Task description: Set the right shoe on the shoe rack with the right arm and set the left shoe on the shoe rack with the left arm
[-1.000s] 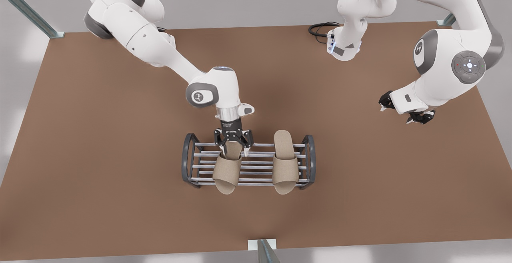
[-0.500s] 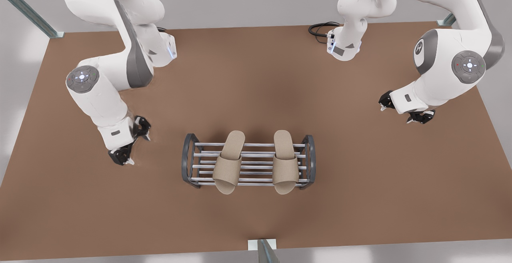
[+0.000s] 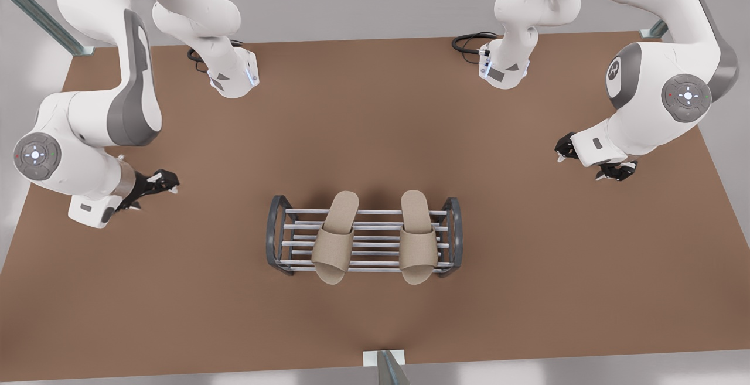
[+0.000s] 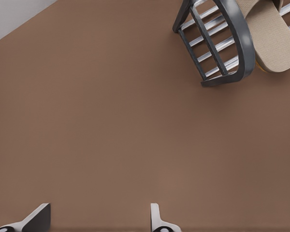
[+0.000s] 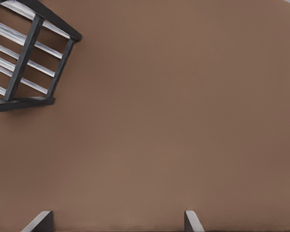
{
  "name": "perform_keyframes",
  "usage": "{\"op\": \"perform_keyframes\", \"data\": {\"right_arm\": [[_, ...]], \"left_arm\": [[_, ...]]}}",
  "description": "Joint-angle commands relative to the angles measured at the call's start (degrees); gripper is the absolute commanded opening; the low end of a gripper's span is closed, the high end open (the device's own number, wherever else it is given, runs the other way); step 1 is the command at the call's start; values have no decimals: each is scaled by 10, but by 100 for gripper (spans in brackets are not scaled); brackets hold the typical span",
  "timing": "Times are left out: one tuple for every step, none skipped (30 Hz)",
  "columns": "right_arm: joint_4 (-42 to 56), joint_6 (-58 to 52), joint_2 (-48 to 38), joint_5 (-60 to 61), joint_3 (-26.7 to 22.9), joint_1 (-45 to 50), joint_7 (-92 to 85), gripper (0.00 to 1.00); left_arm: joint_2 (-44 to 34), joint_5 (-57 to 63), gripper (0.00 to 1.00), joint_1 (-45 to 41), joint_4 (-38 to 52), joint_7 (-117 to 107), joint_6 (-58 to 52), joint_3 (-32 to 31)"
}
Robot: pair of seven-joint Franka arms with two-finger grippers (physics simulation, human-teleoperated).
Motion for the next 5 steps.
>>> {"op": "perform_keyframes", "data": {"right_arm": [[7,-19,-1,3,0,0,271,100],[14,-19,-1,5,0,-1,271,100],[14,-19,-1,1,1,3,270,100],[15,-19,-1,4,1,2,270,100],[19,-19,-1,3,2,3,270,100]], "left_arm": [[-1,0,100,0,0,-3,0,0],[-1,0,100,0,0,-3,0,0],[-1,0,100,0,0,-3,0,0],[-1,0,100,0,0,-3,0,0],[-1,0,100,0,0,-3,0,0]]}}
